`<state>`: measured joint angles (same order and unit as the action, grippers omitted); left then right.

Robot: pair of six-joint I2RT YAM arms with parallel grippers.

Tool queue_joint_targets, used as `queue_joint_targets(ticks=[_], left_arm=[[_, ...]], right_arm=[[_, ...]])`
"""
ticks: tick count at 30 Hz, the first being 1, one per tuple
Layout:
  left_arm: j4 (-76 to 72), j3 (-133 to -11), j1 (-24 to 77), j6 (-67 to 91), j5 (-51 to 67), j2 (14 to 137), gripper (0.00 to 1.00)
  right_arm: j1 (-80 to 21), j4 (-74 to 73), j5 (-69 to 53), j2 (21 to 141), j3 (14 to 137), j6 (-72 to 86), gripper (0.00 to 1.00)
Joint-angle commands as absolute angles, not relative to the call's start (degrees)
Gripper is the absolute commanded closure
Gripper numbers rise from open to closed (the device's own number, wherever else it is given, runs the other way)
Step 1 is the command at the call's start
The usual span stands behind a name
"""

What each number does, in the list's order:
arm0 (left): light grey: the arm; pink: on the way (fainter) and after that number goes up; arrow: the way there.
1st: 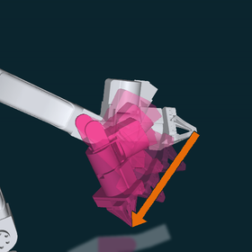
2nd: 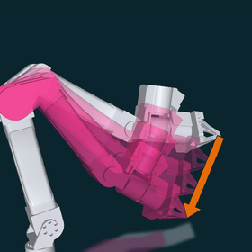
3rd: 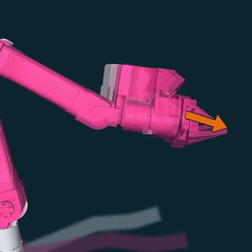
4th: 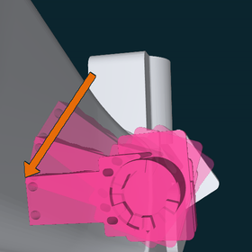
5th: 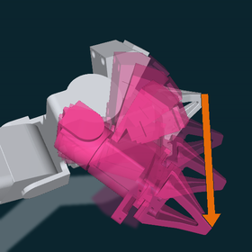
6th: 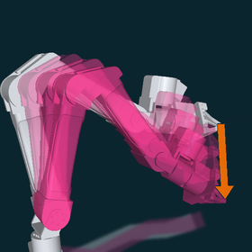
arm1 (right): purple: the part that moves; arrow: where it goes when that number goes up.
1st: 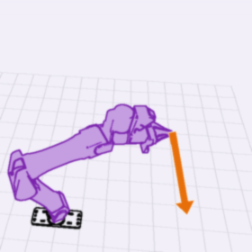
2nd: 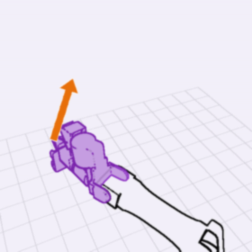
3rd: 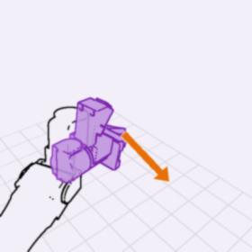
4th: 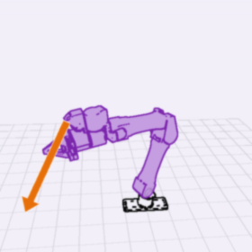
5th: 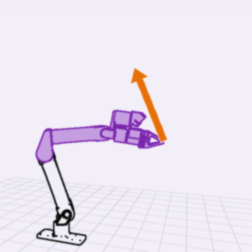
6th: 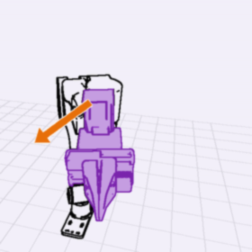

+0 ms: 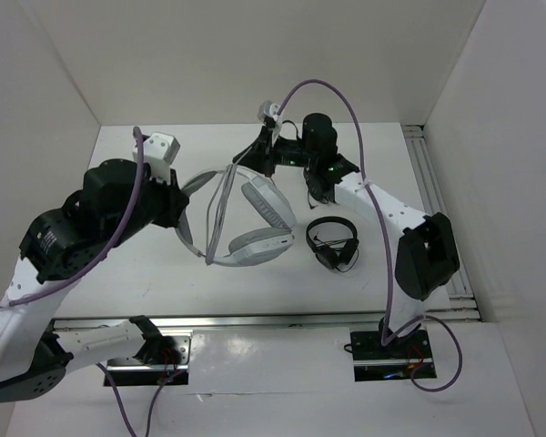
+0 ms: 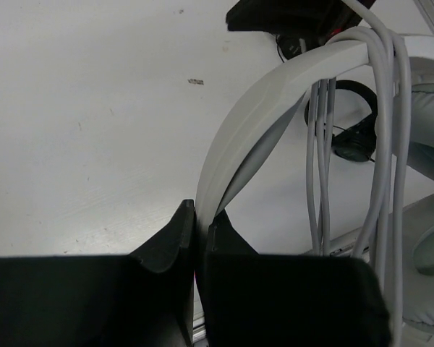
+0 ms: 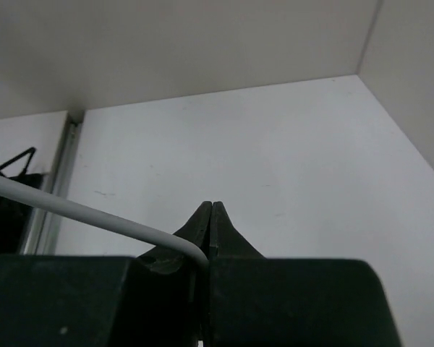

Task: Wrap the headphones

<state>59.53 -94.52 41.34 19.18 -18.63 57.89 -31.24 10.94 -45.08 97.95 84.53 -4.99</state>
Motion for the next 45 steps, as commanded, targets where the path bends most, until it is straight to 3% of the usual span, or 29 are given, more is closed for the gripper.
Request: queue_joint_targets(ticks=[1,4,5,6,11,17,20,21,22,27,30,40,45], left_arm=[[54.49,-104.40,42.98,20.48,-6.69,57.46,1.00],[54.49,-106.69,42.98,22.32,-7.29,59.32,1.00],[53.97,-108.00,42.98,22.32,-8.25,60.02,1.00],[53.96,-108.54,42.98,22.32,-8.26,60.03,1.00],[54.49,-111.44,42.98,22.85,-8.26,62.40,1.00],[54.49,-108.55,42.98,23.91,-9.58,61.79,1.00],[54.49,-107.75,42.98,24.43,-11.77,61.08,1.00],[54.49,-107.14,42.98,25.04,-13.69,60.47,1.00],[55.19,-107.14,42.98,25.05,-14.84,60.47,1.00],[56.16,-105.83,42.98,26.37,-16.52,59.33,1.00],[55.55,-103.89,42.98,26.37,-15.73,58.02,1.00],[50.72,-98.27,42.98,26.37,-15.99,55.99,1.00],[50.10,-97.21,42.98,27.51,-17.14,54.93,1.00]], right_arm=[[-27.86,29.30,-45.35,104.93,77.10,13.24,0.97],[-29.18,46.01,-48.16,109.50,72.34,24.41,0.91],[-29.88,53.45,-48.95,110.90,71.46,27.22,0.79],[-29.88,57.09,-50.17,112.22,69.54,32.38,0.76],[-32.78,73.10,-50.71,119.16,63.64,39.98,0.73],[-33.31,73.13,-50.19,121.20,63.63,39.99,0.78],[-33.31,73.73,-49.66,120.06,63.63,40.60,0.67],[-33.31,76.09,-49.66,118.58,62.50,41.13,0.50],[-33.31,77.24,-49.66,117.61,60.32,41.65,0.47],[-32.17,76.12,-43.69,107.17,51.87,38.68,0.45],[-31.65,82.59,-46.48,104.51,47.82,42.08,0.45],[-33.92,107.03,-55.98,109.93,48.07,61.50,0.45],[-34.63,106.88,-54.07,111.09,47.03,60.40,0.45]])
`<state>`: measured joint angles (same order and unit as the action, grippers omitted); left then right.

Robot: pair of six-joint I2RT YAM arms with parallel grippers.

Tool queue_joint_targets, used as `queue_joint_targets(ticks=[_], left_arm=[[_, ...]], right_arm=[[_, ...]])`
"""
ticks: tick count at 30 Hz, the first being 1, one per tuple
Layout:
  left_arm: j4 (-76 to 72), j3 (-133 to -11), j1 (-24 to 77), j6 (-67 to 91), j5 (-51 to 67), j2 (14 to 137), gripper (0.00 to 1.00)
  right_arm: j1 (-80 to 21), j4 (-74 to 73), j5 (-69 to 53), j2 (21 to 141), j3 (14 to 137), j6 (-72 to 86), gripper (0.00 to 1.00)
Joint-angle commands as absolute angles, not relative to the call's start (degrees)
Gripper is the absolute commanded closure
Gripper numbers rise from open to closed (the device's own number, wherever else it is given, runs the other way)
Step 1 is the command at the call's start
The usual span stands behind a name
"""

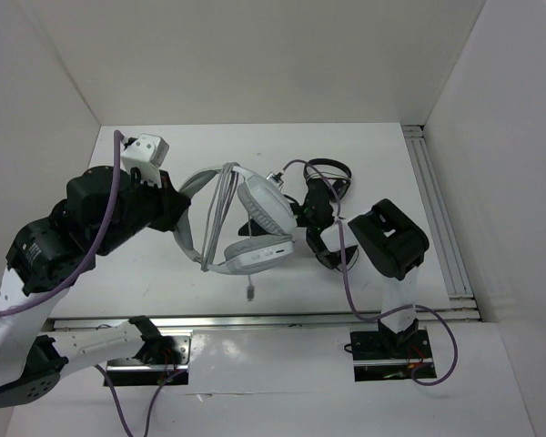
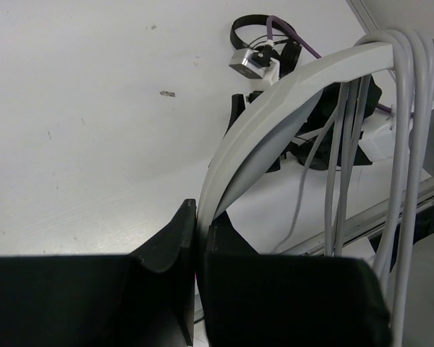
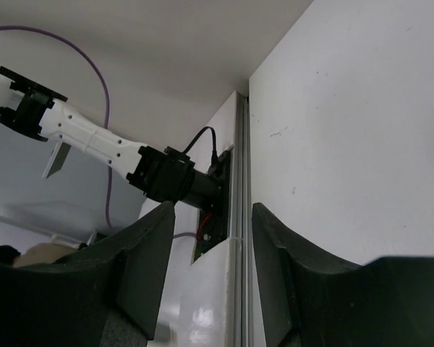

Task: Wrap the headphones

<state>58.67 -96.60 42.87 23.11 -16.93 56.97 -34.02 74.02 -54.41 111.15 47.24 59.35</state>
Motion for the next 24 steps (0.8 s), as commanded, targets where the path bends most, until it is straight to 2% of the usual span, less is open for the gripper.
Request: queue_joint_targets(ticks=[1,4,8,10,11,13,14,15,16,19,20,24], left_arm=[[50.10,-97.21,42.98,27.51,-17.14,54.93,1.00],[50.10,-97.21,42.98,27.51,-15.64,54.93,1.00],[50.10,-96.16,42.98,27.51,-15.64,54.40,1.00],[50.10,-96.15,42.98,27.51,-15.64,54.40,1.00],[50.10,-95.63,42.98,27.51,-15.64,53.88,1.00],[50.62,-95.63,42.98,26.98,-16.26,53.88,1.00],[50.62,-95.62,42.98,26.98,-16.26,53.88,1.00],[50.62,-96.23,42.98,26.98,-16.26,53.88,1.00],[51.32,-96.76,42.98,26.98,-16.96,53.88,1.00],[51.86,-97.47,42.98,26.98,-18.54,53.88,1.00],[52.38,-97.47,42.98,26.98,-18.54,53.88,1.00],[52.38,-97.47,42.98,26.98,-19.86,54.40,1.00]], right_arm=[[-35.15,105.74,-53.36,110.05,46.50,59.25,0.45],[-35.77,99.68,-52.29,108.20,45.79,54.41,0.44],[-35.77,99.05,-54.22,106.96,47.63,54.58,0.43],[-35.77,97.39,-55.63,106.96,49.65,54.24,0.38],[-35.77,95.56,-56.24,106.35,50.18,53.01,0.22],[-35.77,86.70,-54.51,105.12,50.19,45.15,0.19],[-35.77,82.40,-53.19,103.12,50.71,41.43,0.00],[-35.77,71.39,-51.35,101.79,50.71,37.13,0.00],[-35.77,64.58,-44.80,100.12,51.32,26.74,0.00],[-38.13,41.84,-28.36,93.09,52.99,11.65,0.00],[-39.01,39.23,-18.03,91.95,53.00,6.64,0.00],[-39.02,34.46,-9.32,87.73,51.95,2.47,0.00]])
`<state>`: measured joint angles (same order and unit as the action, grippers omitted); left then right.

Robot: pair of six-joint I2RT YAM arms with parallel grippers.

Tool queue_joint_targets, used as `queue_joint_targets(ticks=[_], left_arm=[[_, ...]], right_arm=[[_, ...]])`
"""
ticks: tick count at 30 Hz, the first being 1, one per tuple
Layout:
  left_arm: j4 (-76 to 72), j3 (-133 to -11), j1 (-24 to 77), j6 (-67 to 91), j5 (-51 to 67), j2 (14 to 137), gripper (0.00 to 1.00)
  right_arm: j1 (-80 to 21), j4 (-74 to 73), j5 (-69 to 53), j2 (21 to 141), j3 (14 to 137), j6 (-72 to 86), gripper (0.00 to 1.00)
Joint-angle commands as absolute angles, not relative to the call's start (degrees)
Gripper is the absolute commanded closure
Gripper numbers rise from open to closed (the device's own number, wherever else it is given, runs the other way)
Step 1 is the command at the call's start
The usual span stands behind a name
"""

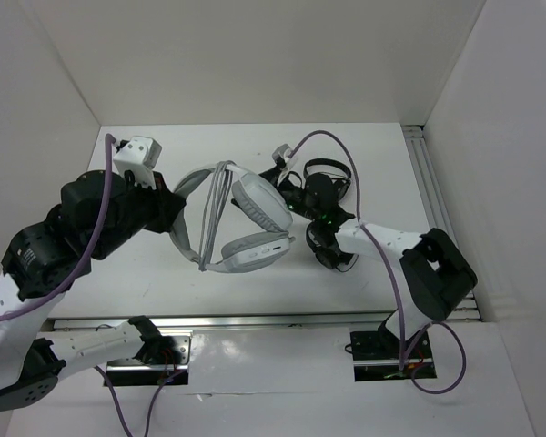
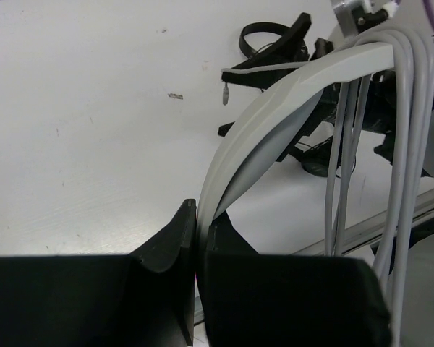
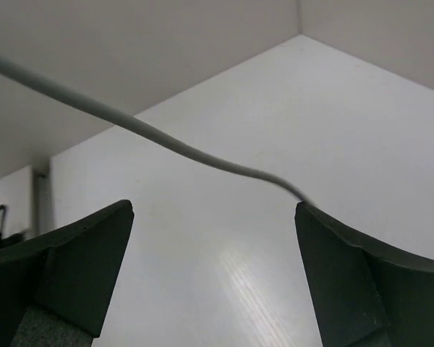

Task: Wrap the headphones

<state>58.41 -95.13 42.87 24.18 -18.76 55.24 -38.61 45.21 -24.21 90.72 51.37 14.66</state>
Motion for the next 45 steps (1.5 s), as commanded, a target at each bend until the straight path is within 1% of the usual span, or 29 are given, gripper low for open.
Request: queue_joint_targets(ticks=[1,5,8,11,12,15,19,23,27,28,29,32,33,35,39,40,41,42,43,45], left_arm=[[52.38,-97.47,42.98,26.98,-19.86,54.40,1.00],[51.24,-97.47,42.98,27.51,-19.25,54.93,1.00],[50.72,-97.47,42.98,27.51,-18.20,55.55,1.00],[50.71,-97.47,42.98,27.51,-17.49,56.07,1.00],[50.19,-97.47,42.98,27.51,-17.49,56.07,1.00],[50.19,-96.94,42.98,28.03,-17.49,56.07,1.00],[50.19,-96.94,42.98,28.04,-16.71,55.55,1.00],[50.19,-96.94,42.98,29.26,-15.29,55.02,1.00],[50.88,-98.43,42.98,29.27,-15.82,54.40,1.00],[50.89,-98.96,42.98,29.27,-15.82,54.40,1.00],[51.41,-99.49,42.98,29.27,-15.82,54.40,1.00],[51.94,-100.72,42.98,29.79,-16.34,54.40,1.00],[51.94,-101.42,42.98,29.79,-16.87,54.40,1.00],[52.47,-101.95,42.98,29.79,-17.57,54.40,1.00],[53.61,-102.48,42.98,29.79,-19.42,55.02,1.00],[53.61,-102.48,42.98,29.79,-19.42,55.02,1.00],[53.61,-102.48,42.98,29.79,-20.21,55.02,1.00],[53.61,-101.87,42.98,30.32,-20.74,55.02,1.00],[53.61,-101.87,42.98,30.93,-21.44,55.02,1.00],[54.23,-101.34,42.98,32.94,-24.60,55.02,1.00]], right_arm=[[-39.02,33.50,-9.32,87.19,51.94,1.59,0.00],[-39.02,26.39,-10.80,85.44,51.94,-0.87,0.01],[-40.17,25.49,-10.28,84.91,51.94,-1.93,0.01],[-40.69,26.02,-15.97,85.51,51.24,-1.23,0.01],[-41.22,26.62,-20.52,85.52,51.24,0.25,0.01],[-41.75,30.75,-24.86,84.65,48.79,2.63,0.01],[-42.89,34.89,-24.35,83.85,47.55,4.48,0.01],[-44.21,36.21,-25.31,87.70,48.25,4.48,0.03],[-44.21,37.26,-24.26,91.75,49.66,4.48,0.10],[-44.21,37.87,-25.65,92.54,50.27,5.35,0.13],[-44.21,38.58,-26.53,94.11,50.27,5.88,0.20],[-44.21,42.27,-28.83,96.23,49.75,8.34,0.28],[-44.73,43.58,-29.44,97.28,49.75,8.35,0.36],[-44.74,44.12,-29.44,97.99,49.75,8.96,0.40],[-45.26,44.12,-29.44,98.00,49.75,8.96,0.51],[-45.26,44.12,-28.92,98.00,49.75,8.96,0.57],[-45.26,44.12,-28.92,98.00,49.75,8.96,0.77],[-45.26,44.12,-28.92,98.00,49.75,8.96,0.85],[-45.26,44.12,-28.31,98.00,49.75,8.96,0.88],[-45.26,44.12,-28.30,98.00,49.14,9.49,0.88]])
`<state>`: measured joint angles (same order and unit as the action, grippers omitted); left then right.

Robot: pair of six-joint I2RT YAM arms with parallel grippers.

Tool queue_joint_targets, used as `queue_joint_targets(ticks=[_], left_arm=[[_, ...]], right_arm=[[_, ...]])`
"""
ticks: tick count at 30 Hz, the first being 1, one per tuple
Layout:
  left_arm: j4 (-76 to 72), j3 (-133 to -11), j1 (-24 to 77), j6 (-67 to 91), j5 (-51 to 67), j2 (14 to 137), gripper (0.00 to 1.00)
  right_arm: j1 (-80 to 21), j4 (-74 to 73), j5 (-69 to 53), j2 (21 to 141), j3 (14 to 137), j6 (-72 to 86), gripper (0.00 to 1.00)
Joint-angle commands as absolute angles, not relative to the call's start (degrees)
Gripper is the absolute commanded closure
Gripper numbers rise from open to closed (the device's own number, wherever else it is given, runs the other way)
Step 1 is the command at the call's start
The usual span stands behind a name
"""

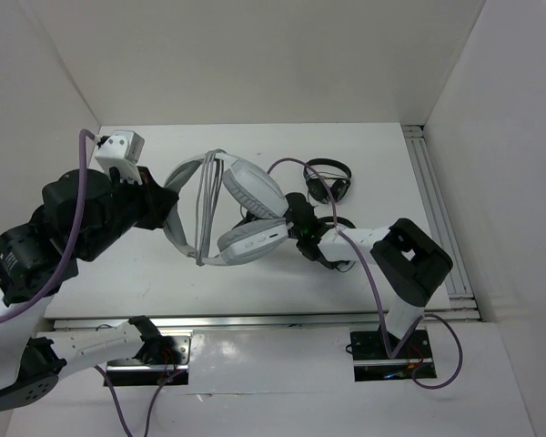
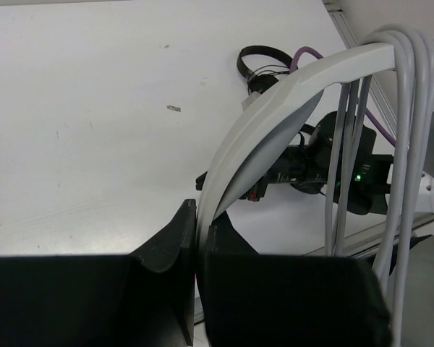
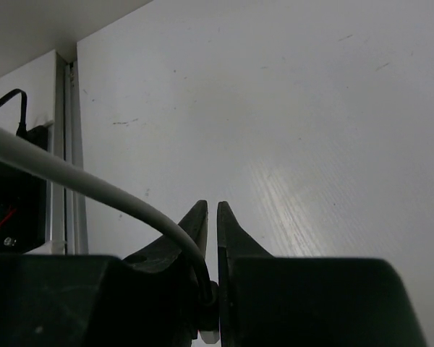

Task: Wrap the headphones

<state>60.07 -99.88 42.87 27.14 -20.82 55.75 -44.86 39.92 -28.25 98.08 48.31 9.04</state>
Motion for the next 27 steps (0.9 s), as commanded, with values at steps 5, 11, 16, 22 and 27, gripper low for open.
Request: queue_joint_targets(ticks=[5,11,16,22,27], left_arm=[[55.46,-101.34,42.98,39.89,-35.13,55.55,1.00],[52.65,-99.84,40.70,46.49,-43.15,60.54,1.00],[51.24,-98.62,34.47,47.20,-44.30,66.53,1.00],[51.15,-93.00,27.34,45.71,-45.09,71.10,1.00],[51.15,-85.09,26.72,41.33,-45.97,74.08,1.00]], right_arm=[[-45.79,49.30,-28.83,96.07,44.74,12.22,1.00],[-52.46,45.72,-29.53,92.29,42.36,12.14,1.00],[-58.44,37.46,-26.47,86.94,42.89,8.72,1.00],[-69.24,16.23,-10.52,77.27,47.62,0.72,1.00],[-79.43,-2.08,9.55,74.70,56.67,-7.90,1.00]])
